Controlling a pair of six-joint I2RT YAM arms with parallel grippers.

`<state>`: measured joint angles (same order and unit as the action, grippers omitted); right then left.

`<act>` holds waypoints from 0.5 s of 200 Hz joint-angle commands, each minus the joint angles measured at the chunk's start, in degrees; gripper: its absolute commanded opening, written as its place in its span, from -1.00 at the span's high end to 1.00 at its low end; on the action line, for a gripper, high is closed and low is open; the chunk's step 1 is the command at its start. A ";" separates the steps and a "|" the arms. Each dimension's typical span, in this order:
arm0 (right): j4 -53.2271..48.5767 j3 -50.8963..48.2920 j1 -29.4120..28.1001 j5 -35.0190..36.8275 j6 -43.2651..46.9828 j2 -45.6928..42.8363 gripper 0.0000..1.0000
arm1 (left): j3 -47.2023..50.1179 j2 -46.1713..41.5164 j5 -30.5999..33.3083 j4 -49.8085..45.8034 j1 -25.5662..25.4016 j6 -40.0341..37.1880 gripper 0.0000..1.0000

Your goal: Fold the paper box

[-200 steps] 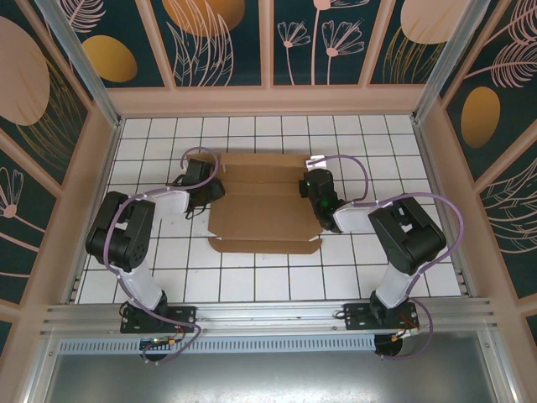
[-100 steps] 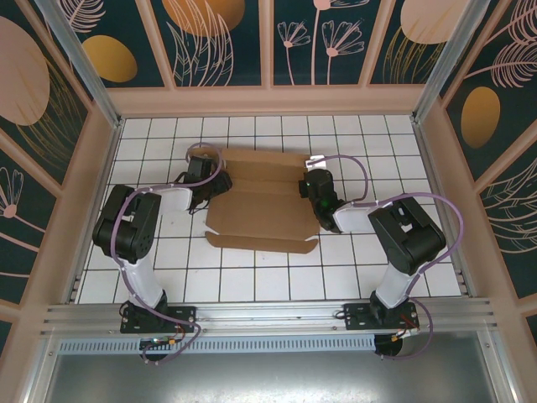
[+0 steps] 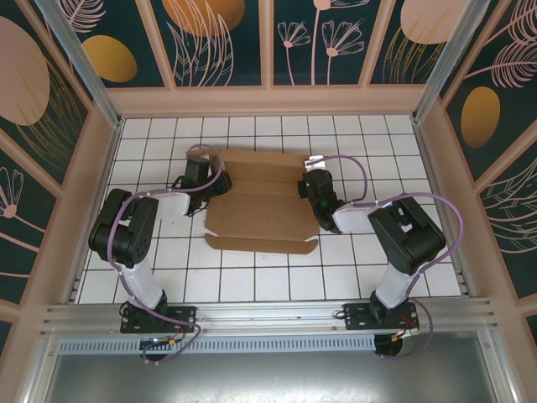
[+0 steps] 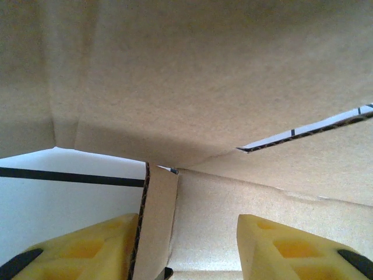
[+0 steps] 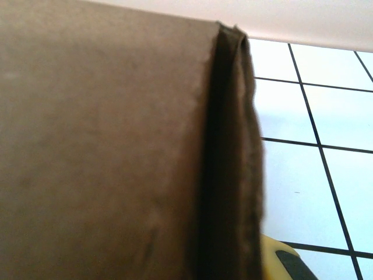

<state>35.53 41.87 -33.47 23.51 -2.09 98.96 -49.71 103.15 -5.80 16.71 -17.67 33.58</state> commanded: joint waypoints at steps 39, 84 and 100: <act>-5.72 0.15 -1.41 -4.68 -0.46 3.22 1.00 | -1.45 -0.28 -2.09 1.85 -0.44 -3.21 0.08; -6.01 0.49 -1.36 -4.25 -0.55 3.62 1.00 | -1.76 -1.16 1.66 -0.04 -2.23 -3.64 -0.09; -6.11 0.67 -1.34 -3.69 -0.72 3.71 1.00 | -0.24 -2.78 4.38 0.87 -2.38 -2.66 -0.05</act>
<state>35.55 42.78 -33.54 23.09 -2.09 99.81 -50.50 103.11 -5.26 16.47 -19.51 31.05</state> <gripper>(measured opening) 0.108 0.544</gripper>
